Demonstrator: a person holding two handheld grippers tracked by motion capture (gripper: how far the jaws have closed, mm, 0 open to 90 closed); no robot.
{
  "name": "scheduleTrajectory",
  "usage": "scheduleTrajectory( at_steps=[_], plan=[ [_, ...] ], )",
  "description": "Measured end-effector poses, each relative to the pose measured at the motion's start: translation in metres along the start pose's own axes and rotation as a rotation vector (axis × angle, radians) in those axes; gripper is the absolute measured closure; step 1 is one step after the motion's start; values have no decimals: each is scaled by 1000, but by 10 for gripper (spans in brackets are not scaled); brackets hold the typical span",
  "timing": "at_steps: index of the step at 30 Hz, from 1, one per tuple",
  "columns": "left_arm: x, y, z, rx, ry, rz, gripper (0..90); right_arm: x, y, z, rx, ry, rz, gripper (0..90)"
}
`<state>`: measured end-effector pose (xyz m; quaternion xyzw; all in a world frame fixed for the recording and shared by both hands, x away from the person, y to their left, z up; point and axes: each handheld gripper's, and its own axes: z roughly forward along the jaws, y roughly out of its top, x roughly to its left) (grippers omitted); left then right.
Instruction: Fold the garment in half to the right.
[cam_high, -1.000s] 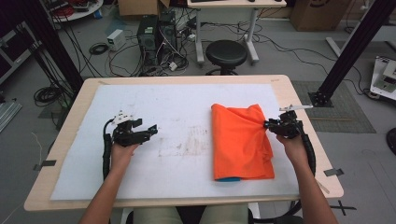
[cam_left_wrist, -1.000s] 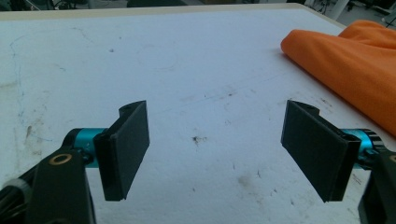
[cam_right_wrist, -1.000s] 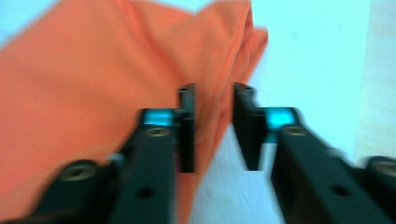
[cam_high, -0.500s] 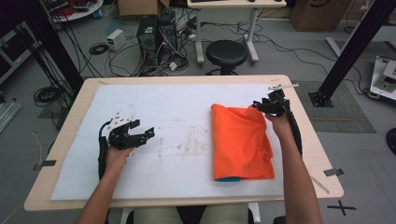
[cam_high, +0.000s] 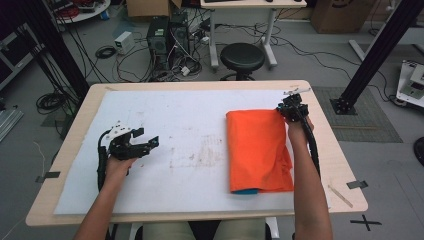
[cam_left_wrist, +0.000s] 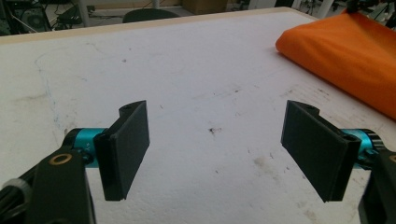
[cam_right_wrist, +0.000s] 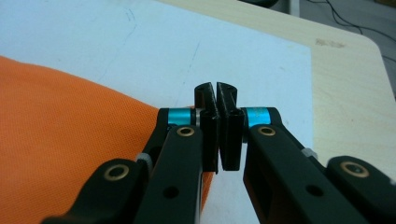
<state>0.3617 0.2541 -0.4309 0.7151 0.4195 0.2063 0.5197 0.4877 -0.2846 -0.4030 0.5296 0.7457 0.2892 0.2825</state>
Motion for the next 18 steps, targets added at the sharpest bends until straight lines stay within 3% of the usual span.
scheduleTrajectory(
  at_steps=[2,3,5,9,13,15,18],
  plan=[
    [-2,0,1,4,0,10,236,1,-1,2,22,12,12,838],
    [-3,0,1,6,0,13,236,2,-2,1,18,20,27,765],
    [-5,0,1,6,-1,22,236,1,-3,-2,-3,34,53,711],
    [-6,1,2,-10,-15,8,235,3,-4,-17,-38,33,45,614],
    [-5,1,3,-40,-21,-8,232,6,-13,-36,-69,53,46,547],
    [-3,0,4,-35,-29,-9,232,7,-21,-45,-79,85,48,534],
    [-3,-5,4,-49,-29,8,232,11,-33,-58,-92,111,40,535]
  ],
)
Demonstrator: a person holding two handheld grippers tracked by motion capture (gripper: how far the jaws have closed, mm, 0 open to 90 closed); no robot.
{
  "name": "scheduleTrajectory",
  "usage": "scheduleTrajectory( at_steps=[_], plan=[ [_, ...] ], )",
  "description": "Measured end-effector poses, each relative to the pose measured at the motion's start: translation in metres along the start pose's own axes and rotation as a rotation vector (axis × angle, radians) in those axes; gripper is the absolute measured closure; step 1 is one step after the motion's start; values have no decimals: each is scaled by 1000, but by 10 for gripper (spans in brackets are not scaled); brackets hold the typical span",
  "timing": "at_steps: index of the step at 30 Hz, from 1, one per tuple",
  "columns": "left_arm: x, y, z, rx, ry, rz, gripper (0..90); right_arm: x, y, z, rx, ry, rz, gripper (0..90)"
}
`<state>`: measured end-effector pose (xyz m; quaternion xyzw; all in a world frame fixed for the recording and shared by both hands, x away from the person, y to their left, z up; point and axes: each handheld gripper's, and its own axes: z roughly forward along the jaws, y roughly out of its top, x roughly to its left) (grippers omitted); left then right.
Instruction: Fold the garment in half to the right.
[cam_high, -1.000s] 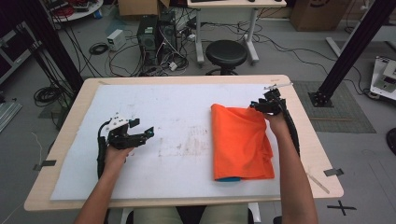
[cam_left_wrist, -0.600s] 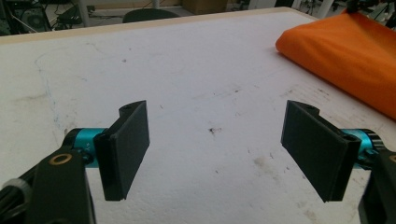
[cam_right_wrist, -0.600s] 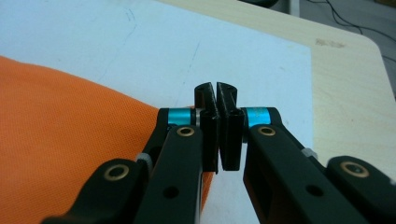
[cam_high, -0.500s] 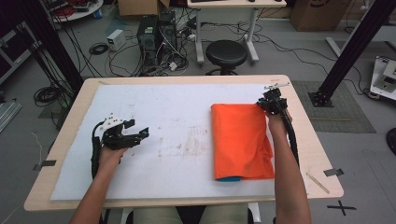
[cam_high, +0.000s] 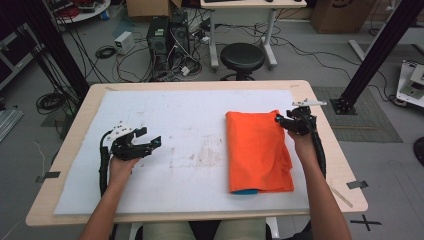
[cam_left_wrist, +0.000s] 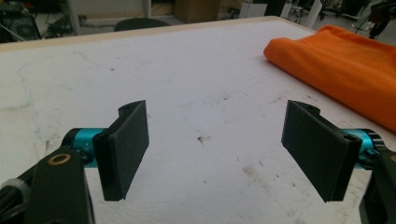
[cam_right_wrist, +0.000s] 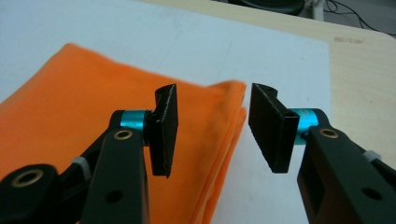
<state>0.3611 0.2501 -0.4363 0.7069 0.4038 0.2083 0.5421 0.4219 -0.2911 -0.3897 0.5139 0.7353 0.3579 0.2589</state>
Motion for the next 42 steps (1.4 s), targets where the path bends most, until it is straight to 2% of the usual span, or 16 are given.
scheduleTrajectory(
  at_steps=[2,5,9,13,17,21,27,31,33,36,42],
  plan=[
    [3,-6,0,12,1,-7,238,5,-14,-12,-15,15,-16,558],
    [8,-11,-3,20,14,-21,238,12,-32,-25,-10,28,-47,589],
    [11,-12,-9,11,24,-25,238,18,-57,-45,-24,62,-51,588],
    [10,-13,-8,19,24,-23,238,26,-73,-58,1,68,-88,603],
    [8,-13,-6,27,20,-17,238,39,-87,-67,32,93,-116,607],
    [7,-13,-5,28,20,-17,238,49,-100,-73,67,101,-112,661],
    [6,-14,-3,39,16,-21,238,56,-109,-67,124,118,-119,712],
    [6,-15,-2,45,16,-21,238,56,-110,-62,147,109,-124,803],
    [7,-15,-2,46,17,-23,238,56,-109,-65,140,112,-138,877],
    [6,-15,-2,46,16,-22,238,55,-108,-72,127,113,-159,882],
    [6,-15,-2,48,15,-20,238,44,-106,-92,95,91,-128,885]
  ],
)
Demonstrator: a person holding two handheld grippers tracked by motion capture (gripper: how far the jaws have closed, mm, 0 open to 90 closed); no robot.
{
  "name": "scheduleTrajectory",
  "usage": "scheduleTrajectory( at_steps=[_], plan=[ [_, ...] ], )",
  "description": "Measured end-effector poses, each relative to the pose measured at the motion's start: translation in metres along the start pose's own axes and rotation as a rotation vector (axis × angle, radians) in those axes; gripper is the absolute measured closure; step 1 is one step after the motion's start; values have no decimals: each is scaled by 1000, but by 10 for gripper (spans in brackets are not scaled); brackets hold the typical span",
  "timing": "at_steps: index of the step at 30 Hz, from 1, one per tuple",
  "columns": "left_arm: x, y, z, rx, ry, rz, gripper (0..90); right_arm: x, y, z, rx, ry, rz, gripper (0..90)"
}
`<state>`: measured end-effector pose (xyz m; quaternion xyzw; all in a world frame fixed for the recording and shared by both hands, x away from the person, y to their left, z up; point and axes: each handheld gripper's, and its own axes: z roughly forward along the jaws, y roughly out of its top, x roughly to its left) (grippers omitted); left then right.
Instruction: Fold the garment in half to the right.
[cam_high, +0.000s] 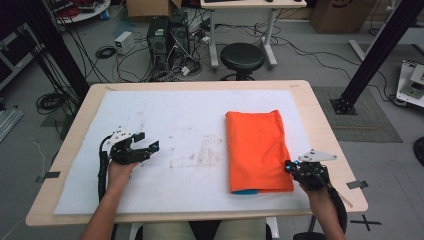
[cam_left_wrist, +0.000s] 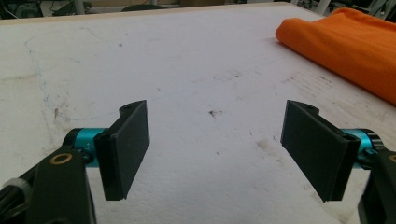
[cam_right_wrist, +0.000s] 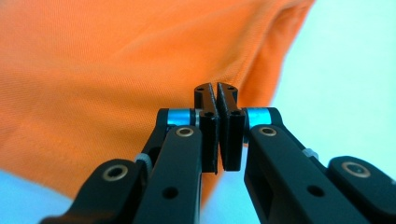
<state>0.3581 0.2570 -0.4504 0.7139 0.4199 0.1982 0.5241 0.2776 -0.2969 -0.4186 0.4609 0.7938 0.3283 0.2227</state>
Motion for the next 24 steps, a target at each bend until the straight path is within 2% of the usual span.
scheduleTrajectory(
  at_steps=[5,7,9,12,13,16,19,22,24],
  plan=[
    [-1,0,1,-1,0,-3,238,-6,-2,-14,23,-35,18,885],
    [-1,0,1,-1,1,-4,238,-7,-4,-10,61,-28,31,884],
    [-1,0,1,0,2,-2,238,-7,-5,-3,90,-20,21,868],
    [0,0,0,-2,5,-4,238,-6,-5,1,75,-29,20,754],
    [0,0,0,-2,5,-4,238,-5,-3,0,54,-26,30,695],
    [0,0,1,-1,5,-4,238,-4,3,-1,19,-25,30,656],
    [-1,0,1,-1,3,-4,238,-3,6,9,38,-31,20,634],
    [0,0,0,-2,3,-3,238,-6,6,21,58,-28,35,704],
    [0,0,0,-3,4,-6,238,-10,5,26,73,-13,46,824]
  ],
)
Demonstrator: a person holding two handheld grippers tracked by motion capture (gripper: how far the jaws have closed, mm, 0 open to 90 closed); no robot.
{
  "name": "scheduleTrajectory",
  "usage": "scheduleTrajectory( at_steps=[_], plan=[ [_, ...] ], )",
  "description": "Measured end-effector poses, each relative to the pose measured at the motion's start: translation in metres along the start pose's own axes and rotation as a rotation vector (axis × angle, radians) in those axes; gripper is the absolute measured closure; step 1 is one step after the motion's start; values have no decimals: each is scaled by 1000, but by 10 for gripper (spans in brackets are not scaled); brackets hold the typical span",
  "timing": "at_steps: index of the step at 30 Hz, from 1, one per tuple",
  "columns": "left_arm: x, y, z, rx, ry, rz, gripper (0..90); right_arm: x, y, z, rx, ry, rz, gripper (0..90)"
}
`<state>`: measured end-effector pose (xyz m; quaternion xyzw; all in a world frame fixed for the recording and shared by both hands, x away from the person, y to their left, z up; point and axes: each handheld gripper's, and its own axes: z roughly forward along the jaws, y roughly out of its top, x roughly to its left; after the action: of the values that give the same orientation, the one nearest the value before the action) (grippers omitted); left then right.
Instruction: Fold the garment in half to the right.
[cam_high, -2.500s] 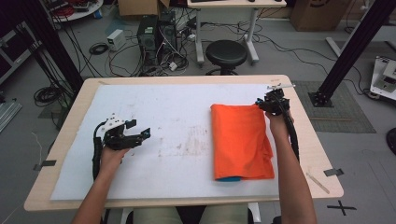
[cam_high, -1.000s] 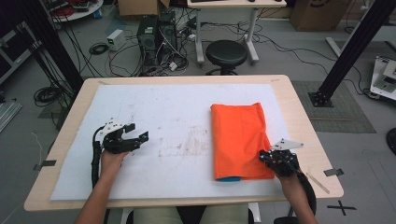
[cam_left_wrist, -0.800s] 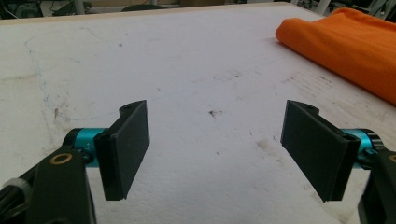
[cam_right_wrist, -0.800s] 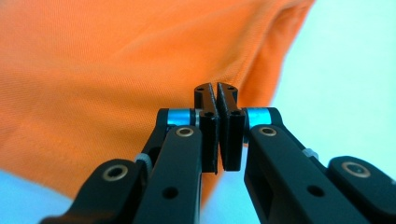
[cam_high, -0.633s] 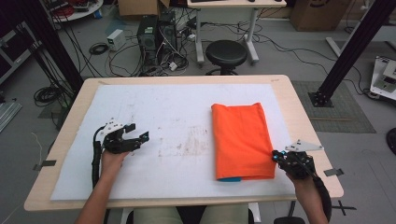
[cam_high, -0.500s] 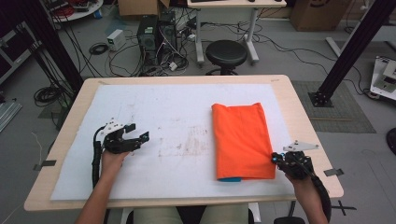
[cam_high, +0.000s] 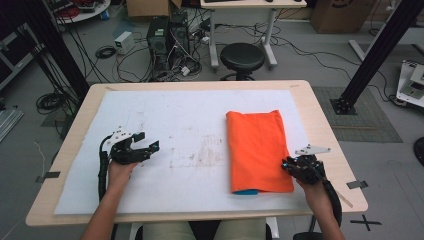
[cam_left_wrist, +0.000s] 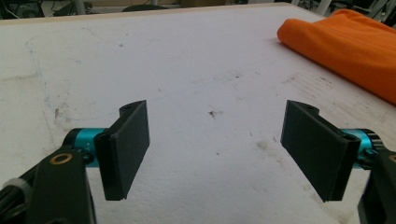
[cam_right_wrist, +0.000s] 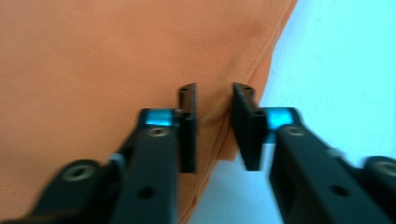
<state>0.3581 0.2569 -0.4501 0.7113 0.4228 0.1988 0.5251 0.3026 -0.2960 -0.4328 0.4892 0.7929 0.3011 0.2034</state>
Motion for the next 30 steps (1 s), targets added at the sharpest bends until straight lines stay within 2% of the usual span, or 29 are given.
scheduleTrajectory(
  at_steps=[1,3,5,8,10,12,13,15,18,22,26,30],
  plan=[
    [0,0,0,1,1,-1,238,-2,0,1,7,12,-13,863],
    [0,0,0,2,1,-1,238,-3,0,-1,3,-9,-52,882],
    [0,0,-1,3,1,0,238,-5,1,-7,-7,-37,-58,883],
    [0,0,-1,7,2,4,238,-8,-1,-6,20,-49,-51,877],
    [0,0,-1,7,1,4,238,-8,-1,-4,17,-45,-42,798],
    [-1,0,0,5,2,2,238,-6,1,-5,-8,-40,-23,611],
    [-1,0,0,6,2,3,238,-5,4,-7,-34,-42,-13,552],
    [0,0,0,8,2,5,238,-2,10,-10,-72,-21,-23,524],
    [-1,0,0,8,1,3,238,12,26,-12,-120,8,-45,415],
    [0,0,-1,9,1,2,238,32,45,-3,-144,63,-61,311],
    [0,0,-1,8,-1,-3,238,57,57,16,-120,139,-100,304],
    [0,0,-1,9,-2,-5,238,78,64,32,-81,187,-150,302]
  ],
)
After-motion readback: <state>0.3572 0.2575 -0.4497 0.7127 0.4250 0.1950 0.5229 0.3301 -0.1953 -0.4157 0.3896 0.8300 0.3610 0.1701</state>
